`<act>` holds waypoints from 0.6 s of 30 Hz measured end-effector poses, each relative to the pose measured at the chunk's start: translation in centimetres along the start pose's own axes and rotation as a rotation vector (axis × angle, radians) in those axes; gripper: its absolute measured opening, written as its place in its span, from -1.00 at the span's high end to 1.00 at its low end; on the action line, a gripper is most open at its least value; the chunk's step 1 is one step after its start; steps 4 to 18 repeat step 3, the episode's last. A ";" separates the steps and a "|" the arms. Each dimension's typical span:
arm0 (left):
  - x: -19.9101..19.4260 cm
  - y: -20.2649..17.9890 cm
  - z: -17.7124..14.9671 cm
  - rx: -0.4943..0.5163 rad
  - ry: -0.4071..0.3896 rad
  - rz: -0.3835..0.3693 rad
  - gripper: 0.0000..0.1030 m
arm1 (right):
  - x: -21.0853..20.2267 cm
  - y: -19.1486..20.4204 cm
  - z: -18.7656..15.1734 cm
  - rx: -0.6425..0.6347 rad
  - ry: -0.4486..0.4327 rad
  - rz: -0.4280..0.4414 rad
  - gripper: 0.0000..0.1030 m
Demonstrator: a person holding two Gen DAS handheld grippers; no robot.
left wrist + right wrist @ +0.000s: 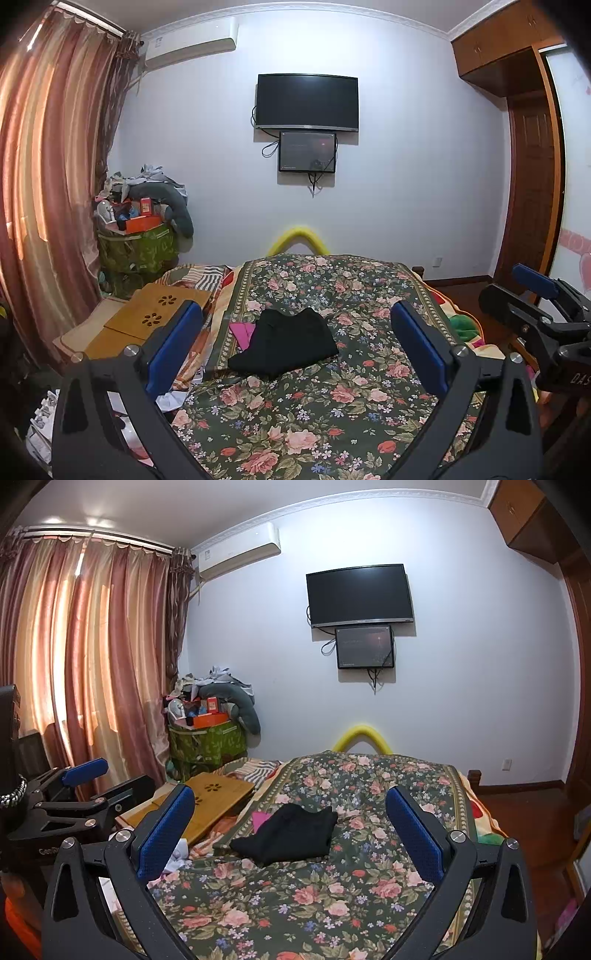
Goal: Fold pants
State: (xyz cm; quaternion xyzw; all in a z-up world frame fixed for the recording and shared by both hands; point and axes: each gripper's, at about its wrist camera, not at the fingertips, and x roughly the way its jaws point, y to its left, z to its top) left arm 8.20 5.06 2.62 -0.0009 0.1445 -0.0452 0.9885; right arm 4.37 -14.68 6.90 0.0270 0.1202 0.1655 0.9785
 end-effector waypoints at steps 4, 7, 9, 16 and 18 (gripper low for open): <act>0.0 0.0 -0.1 0.003 0.001 0.000 -1.00 | 0.2 0.1 -0.1 0.000 0.006 0.000 -1.00; 0.0 0.0 -0.1 0.003 0.001 0.000 -1.00 | 0.2 0.1 -0.1 0.000 0.006 0.000 -1.00; 0.0 0.0 -0.1 0.003 0.001 0.000 -1.00 | 0.2 0.1 -0.1 0.000 0.006 0.000 -1.00; 0.0 0.0 -0.1 0.003 0.001 0.000 -1.00 | 0.2 0.1 -0.1 0.000 0.006 0.000 -1.00; 0.0 0.0 -0.1 0.003 0.001 0.000 -1.00 | 0.2 0.1 -0.1 0.000 0.006 0.000 -1.00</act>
